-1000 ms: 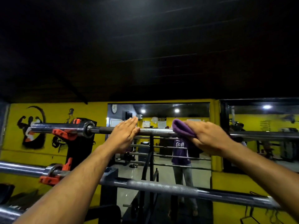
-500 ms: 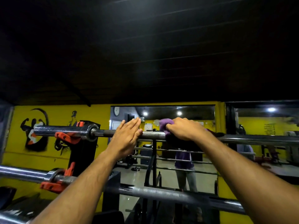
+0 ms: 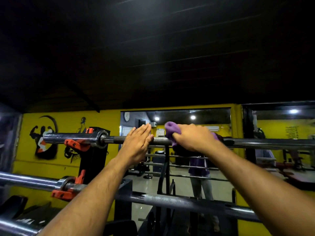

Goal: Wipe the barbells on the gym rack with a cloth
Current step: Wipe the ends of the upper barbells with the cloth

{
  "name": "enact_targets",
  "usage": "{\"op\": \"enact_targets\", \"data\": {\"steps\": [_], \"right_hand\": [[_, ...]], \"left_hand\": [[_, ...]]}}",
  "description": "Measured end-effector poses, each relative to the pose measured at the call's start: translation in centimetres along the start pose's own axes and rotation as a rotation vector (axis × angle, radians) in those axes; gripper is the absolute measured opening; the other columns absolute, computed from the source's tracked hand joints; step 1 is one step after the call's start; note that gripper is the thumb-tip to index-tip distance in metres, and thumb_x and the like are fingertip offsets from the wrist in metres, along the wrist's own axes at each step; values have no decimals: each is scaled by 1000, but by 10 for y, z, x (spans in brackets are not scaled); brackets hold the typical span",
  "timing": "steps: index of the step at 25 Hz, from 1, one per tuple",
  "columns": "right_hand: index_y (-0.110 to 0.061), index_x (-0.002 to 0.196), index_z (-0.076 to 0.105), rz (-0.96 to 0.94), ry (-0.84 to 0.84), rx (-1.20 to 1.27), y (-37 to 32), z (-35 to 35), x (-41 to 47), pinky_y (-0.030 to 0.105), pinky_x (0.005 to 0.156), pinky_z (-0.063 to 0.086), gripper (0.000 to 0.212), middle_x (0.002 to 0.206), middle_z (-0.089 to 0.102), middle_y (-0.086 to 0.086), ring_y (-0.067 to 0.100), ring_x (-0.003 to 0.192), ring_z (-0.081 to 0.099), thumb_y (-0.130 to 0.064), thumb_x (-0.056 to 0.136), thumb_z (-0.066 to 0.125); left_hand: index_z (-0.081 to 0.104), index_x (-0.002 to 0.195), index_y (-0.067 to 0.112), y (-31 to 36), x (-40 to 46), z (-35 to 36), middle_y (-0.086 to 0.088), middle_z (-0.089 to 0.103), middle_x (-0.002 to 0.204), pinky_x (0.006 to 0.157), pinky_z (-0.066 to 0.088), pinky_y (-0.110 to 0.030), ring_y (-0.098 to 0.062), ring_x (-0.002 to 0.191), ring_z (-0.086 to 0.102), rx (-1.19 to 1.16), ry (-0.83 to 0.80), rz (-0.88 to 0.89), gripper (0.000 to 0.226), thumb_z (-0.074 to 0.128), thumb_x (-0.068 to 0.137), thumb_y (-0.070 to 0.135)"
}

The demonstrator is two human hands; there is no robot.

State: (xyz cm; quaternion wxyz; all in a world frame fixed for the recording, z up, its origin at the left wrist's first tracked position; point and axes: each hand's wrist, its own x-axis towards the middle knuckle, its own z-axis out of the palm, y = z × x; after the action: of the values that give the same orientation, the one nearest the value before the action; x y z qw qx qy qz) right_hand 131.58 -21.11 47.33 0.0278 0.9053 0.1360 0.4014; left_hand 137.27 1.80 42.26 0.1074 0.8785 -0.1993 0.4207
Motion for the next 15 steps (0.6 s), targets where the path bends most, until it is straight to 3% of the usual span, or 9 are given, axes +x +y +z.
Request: {"op": "enact_targets", "data": {"steps": [1,3,4,8,12,15], "right_hand": [[-30,125,50,-157,167,-69,3,12,-16,34,70,45,40,112,66,5,24,88,62,-51,93,40],[-26,134,48,-390,321,-204,22,25,-50,36,73,50,52,118,64,4,22,88,61,-56,92,41],[-28,135,48,-398,329,-213,34,24,-52,37,74,51,53,117,65,4,22,87,61,-58,92,41],[-36,109,47,92,59,38,15,3,-13,41,78,54,29,93,66,1,24,80,62,-54,92,33],[-30,126,49,-236,290,-2,-1,17,-35,36,83,49,37,108,66,0,21,92,60,-50,96,41],[-26,130,55,-382,270,361,20,6,-68,30,90,44,42,116,68,-2,15,103,59,-48,97,42]], "left_hand": [[9,159,25,1,-1,-1,8,7,167,121,-6,-27,5,145,-3,2,-6,-3,57,15,107,46],[9,159,25,2,-2,-3,8,7,167,119,-8,-24,7,141,-4,-2,-4,0,56,15,107,45],[9,159,25,3,-3,-2,8,7,167,118,-8,-24,8,141,-4,-5,0,-1,56,16,107,45],[10,160,24,4,-2,-2,8,8,167,121,-6,-27,2,148,-1,3,13,-6,55,16,108,42],[9,160,24,2,0,-4,7,7,167,124,-5,-31,-4,152,3,18,-32,-4,57,14,108,45],[8,160,24,3,2,-6,7,5,168,124,-5,-33,-6,153,1,32,-72,-36,57,15,108,46]]}}
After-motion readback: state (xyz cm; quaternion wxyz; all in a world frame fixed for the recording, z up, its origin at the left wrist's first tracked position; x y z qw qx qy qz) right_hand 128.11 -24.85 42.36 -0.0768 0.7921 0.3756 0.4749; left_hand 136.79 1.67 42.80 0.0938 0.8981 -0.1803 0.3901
